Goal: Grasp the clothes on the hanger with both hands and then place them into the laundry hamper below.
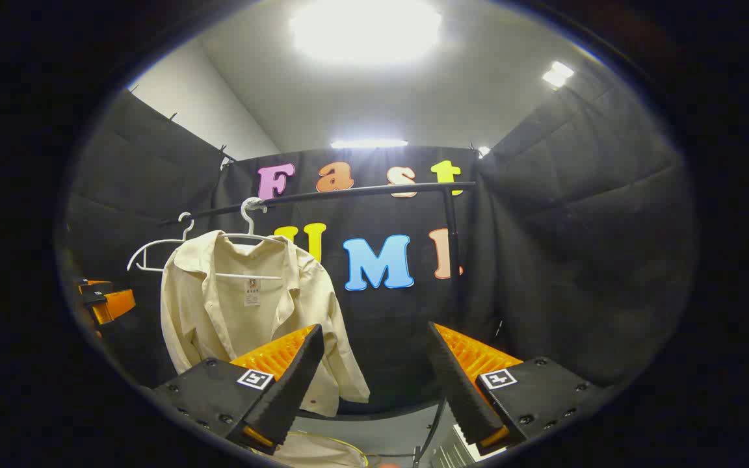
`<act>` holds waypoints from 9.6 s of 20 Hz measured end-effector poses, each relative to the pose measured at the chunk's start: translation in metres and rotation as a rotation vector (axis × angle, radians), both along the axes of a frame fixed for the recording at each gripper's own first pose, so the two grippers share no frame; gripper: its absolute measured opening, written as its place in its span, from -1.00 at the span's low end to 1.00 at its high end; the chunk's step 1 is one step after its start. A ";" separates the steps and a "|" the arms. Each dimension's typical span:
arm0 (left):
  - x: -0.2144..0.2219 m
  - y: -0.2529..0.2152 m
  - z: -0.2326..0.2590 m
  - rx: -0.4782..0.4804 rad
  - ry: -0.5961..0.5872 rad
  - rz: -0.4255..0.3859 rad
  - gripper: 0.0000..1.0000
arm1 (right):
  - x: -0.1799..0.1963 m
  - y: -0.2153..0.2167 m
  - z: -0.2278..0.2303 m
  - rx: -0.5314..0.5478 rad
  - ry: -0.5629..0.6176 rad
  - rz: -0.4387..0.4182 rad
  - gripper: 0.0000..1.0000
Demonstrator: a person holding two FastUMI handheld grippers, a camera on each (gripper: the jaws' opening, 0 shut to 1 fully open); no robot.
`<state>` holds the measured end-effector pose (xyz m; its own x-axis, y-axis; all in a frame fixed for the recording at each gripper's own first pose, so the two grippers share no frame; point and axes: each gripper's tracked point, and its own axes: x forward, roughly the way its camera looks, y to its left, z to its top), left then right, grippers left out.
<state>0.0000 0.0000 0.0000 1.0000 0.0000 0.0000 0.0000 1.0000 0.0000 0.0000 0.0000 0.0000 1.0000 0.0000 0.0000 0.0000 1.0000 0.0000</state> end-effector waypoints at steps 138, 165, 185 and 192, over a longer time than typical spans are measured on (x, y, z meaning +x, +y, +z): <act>0.213 0.052 0.024 0.179 -0.099 0.320 -0.98 | 0.424 0.146 -0.082 0.131 0.083 0.406 -0.89; 0.134 -0.084 -0.136 -0.084 0.130 0.028 -0.98 | 0.157 0.221 -0.184 -0.007 0.332 0.769 -0.89; 0.057 -0.085 -0.415 -0.048 0.713 0.119 -0.96 | 0.095 0.183 -0.401 -0.200 0.774 0.719 -0.88; 0.026 -0.082 -0.467 -0.051 0.899 0.115 -0.92 | 0.083 0.167 -0.436 -0.259 0.885 0.694 -0.84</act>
